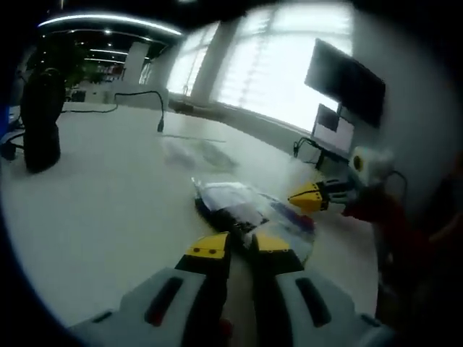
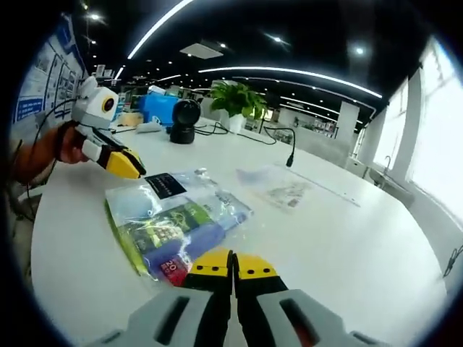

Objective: Clip sheet goods on table flip sheet goods clip sheet goods scan sheet goods put sheet goods back to table

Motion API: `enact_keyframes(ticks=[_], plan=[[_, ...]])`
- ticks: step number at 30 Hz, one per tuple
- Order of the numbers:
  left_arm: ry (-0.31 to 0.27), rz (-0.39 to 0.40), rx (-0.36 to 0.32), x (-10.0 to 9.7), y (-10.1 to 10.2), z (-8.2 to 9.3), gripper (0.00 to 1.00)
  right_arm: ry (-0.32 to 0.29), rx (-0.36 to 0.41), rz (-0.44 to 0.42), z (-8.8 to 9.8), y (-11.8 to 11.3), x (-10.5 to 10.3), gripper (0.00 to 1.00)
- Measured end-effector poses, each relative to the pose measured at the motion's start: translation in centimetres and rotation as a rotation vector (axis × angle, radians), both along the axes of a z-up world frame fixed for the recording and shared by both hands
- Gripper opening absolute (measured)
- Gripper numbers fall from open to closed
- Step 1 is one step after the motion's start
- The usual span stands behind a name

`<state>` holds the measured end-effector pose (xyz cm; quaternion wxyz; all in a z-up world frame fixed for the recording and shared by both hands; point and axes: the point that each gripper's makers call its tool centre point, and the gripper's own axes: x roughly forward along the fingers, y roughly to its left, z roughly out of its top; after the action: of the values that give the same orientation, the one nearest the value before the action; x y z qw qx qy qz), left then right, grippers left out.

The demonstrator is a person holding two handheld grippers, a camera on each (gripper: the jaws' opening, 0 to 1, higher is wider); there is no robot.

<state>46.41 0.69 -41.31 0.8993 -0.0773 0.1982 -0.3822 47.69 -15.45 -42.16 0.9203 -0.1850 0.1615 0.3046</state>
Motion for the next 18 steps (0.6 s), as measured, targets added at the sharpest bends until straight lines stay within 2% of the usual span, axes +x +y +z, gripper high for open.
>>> enact_keyframes(ticks=[7, 10, 12, 16, 18], plan=[[0.037, -0.005, -0.038, -0.13, -0.31, -0.13, 0.05, -0.002, -0.025, 0.011, -0.59, 0.31, -0.17, 0.0], [0.093, -0.022, -0.08, -0.52, -0.77, -0.29, 0.05, -0.008, -0.045, 0.015, -0.7, 0.31, -0.18, 0.0], [0.097, -0.013, -0.082, -0.29, -0.51, -0.44, 0.05, -0.012, -0.051, 0.018, -0.63, 0.31, -0.21, 0.0], [0.167, -0.007, -0.159, -0.43, -0.5, -0.44, 0.05, -0.013, -0.05, 0.018, -0.63, 0.33, -0.22, 0.0], [0.166, -0.01, -0.167, -0.33, -0.38, -0.42, 0.05, -0.011, -0.049, 0.019, -0.64, 0.33, -0.21, 0.0]])
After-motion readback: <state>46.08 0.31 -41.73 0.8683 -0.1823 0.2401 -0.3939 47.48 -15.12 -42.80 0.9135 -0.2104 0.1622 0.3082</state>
